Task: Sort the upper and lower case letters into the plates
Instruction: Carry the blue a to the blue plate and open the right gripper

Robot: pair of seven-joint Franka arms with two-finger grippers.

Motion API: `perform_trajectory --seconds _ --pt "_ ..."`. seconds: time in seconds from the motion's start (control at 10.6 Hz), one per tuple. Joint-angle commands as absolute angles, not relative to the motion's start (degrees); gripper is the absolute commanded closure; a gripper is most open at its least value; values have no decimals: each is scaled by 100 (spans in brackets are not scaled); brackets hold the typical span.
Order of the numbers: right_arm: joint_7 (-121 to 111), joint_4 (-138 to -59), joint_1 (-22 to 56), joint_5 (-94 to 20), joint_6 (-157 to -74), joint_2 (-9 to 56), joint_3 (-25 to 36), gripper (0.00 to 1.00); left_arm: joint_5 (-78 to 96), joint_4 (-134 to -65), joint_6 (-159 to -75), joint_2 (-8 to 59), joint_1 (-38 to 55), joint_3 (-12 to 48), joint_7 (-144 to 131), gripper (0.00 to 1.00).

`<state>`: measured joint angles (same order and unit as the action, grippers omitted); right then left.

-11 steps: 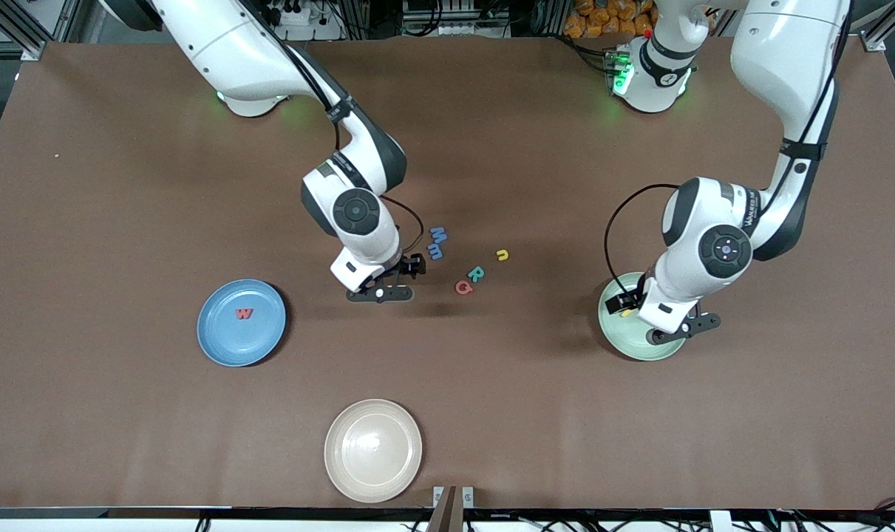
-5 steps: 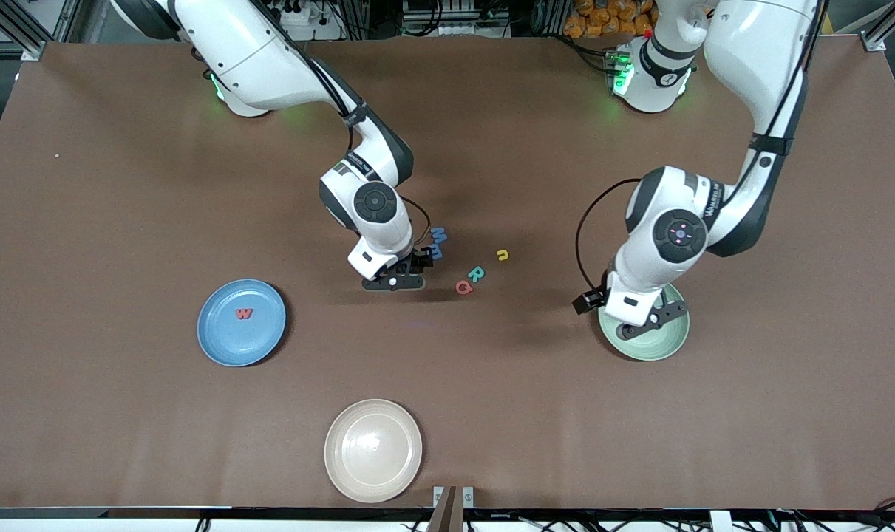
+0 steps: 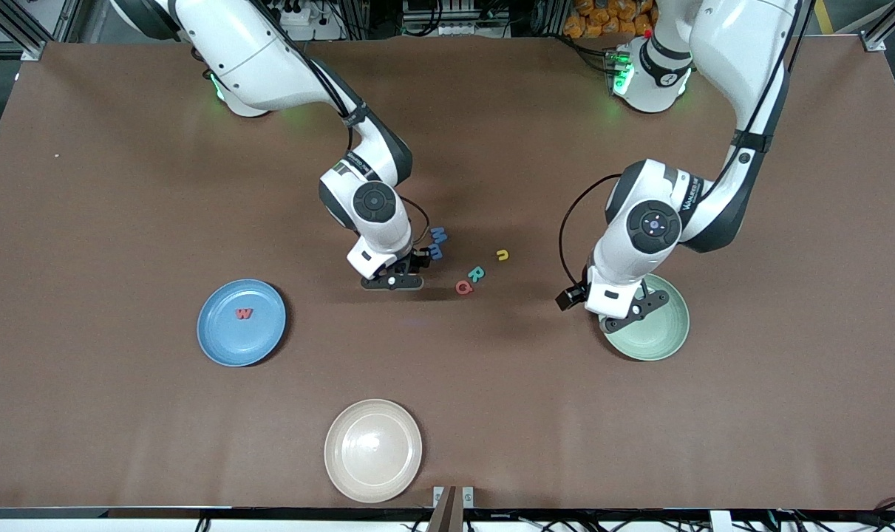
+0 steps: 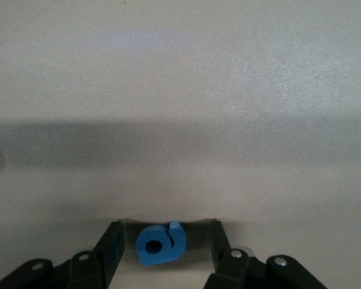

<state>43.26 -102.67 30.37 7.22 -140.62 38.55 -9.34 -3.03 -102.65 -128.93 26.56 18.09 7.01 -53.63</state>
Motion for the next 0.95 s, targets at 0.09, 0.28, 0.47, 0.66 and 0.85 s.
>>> perform_trajectory --seconds 0.09,0.28,0.47,0.66,0.85 --pt "4631 -10327 3059 861 -14115 3849 -932 47 -343 -10037 -12806 2672 2354 668 -6142 0" --pt "4632 -10327 3050 861 -14098 3850 -932 84 -369 -9985 -12806 2707 2592 668 -6432 0" --pt "4571 -10327 2971 853 -13941 3710 -932 100 -404 -9870 -12814 2777 2724 668 -6801 0" --pt "4335 -10318 2647 844 -13493 3290 -940 100 -413 -9696 -12823 2978 2812 659 -6855 0" --pt "3528 -10318 2051 774 -12739 2832 -932 100 -395 -9275 -12823 3408 2821 659 -7423 0"
